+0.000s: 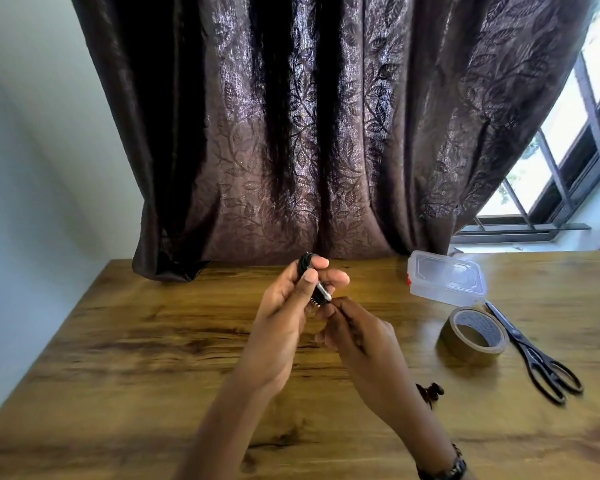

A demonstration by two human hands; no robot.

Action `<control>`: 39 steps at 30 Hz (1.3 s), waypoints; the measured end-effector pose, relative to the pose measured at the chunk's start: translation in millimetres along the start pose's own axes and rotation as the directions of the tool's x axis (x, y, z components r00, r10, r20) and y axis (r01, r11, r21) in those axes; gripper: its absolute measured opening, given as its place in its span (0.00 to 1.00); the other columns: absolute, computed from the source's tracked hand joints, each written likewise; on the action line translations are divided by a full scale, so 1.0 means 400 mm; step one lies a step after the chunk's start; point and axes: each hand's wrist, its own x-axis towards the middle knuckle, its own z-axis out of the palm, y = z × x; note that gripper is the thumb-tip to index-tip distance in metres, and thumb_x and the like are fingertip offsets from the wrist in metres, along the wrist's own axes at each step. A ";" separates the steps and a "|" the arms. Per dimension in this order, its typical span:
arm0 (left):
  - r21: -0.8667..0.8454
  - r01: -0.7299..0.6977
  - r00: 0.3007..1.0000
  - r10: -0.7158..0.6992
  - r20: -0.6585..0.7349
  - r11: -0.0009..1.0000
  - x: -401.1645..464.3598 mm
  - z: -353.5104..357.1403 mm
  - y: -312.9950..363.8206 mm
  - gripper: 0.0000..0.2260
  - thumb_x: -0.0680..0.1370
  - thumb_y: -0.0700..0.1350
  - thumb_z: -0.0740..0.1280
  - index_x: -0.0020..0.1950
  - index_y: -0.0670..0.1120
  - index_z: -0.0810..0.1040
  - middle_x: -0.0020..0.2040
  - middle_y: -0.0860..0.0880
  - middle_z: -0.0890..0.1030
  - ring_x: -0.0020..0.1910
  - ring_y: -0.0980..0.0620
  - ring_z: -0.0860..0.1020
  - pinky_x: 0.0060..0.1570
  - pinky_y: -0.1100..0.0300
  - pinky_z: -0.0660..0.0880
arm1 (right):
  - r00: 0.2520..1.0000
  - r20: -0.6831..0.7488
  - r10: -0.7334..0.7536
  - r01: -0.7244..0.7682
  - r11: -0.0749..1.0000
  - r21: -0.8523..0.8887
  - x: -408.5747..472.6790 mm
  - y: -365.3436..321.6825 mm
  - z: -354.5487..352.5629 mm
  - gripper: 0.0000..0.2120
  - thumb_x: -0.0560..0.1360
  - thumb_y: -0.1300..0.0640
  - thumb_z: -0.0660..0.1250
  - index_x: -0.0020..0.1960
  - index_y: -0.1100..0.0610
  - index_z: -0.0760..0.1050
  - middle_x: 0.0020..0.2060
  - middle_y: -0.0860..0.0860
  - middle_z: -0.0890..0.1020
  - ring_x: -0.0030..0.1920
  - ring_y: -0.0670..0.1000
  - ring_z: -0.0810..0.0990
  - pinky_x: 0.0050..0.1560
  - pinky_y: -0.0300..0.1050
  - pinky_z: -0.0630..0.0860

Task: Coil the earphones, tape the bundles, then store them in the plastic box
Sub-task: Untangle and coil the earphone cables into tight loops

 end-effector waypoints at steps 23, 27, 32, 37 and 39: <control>0.559 -0.095 0.963 -0.067 0.262 0.823 0.003 -0.043 0.036 0.14 0.81 0.54 0.56 0.56 0.47 0.76 0.47 0.50 0.80 0.49 0.49 0.78 0.51 0.51 0.73 | 0.849 0.320 -0.421 0.527 0.722 -0.449 0.067 -0.105 -0.139 0.06 0.77 0.59 0.67 0.53 0.54 0.79 0.48 0.47 0.79 0.44 0.44 0.79 0.46 0.39 0.78; 0.507 -0.094 0.952 -0.072 0.298 0.857 0.009 -0.039 0.060 0.13 0.81 0.49 0.56 0.50 0.43 0.77 0.41 0.55 0.79 0.44 0.55 0.77 0.46 0.61 0.73 | 0.792 0.406 -0.456 0.600 0.704 -0.379 0.103 -0.108 -0.160 0.06 0.79 0.60 0.65 0.55 0.55 0.78 0.50 0.47 0.78 0.49 0.44 0.78 0.51 0.42 0.77; 0.386 0.081 0.945 -0.194 0.262 0.919 0.008 -0.034 0.086 0.12 0.78 0.46 0.59 0.50 0.40 0.78 0.42 0.50 0.83 0.48 0.52 0.82 0.53 0.61 0.77 | 0.761 0.462 -0.455 0.607 0.750 -0.261 0.144 -0.116 -0.183 0.07 0.80 0.53 0.64 0.54 0.54 0.78 0.50 0.45 0.79 0.52 0.47 0.78 0.52 0.47 0.77; 0.492 0.129 0.940 -0.265 0.216 0.861 0.006 -0.031 0.106 0.16 0.76 0.51 0.60 0.54 0.42 0.80 0.48 0.48 0.84 0.54 0.52 0.80 0.62 0.57 0.73 | 0.709 0.530 -0.466 0.642 0.737 -0.211 0.157 -0.116 -0.187 0.07 0.80 0.55 0.62 0.53 0.56 0.77 0.53 0.47 0.78 0.69 0.48 0.70 0.63 0.50 0.72; 0.530 0.133 0.937 -0.280 0.207 0.837 0.005 -0.034 0.112 0.16 0.77 0.52 0.60 0.55 0.44 0.79 0.53 0.44 0.82 0.58 0.47 0.77 0.63 0.51 0.70 | 0.701 0.544 -0.462 0.625 0.764 -0.157 0.155 -0.117 -0.185 0.06 0.80 0.58 0.63 0.53 0.59 0.76 0.53 0.50 0.78 0.70 0.47 0.70 0.65 0.48 0.72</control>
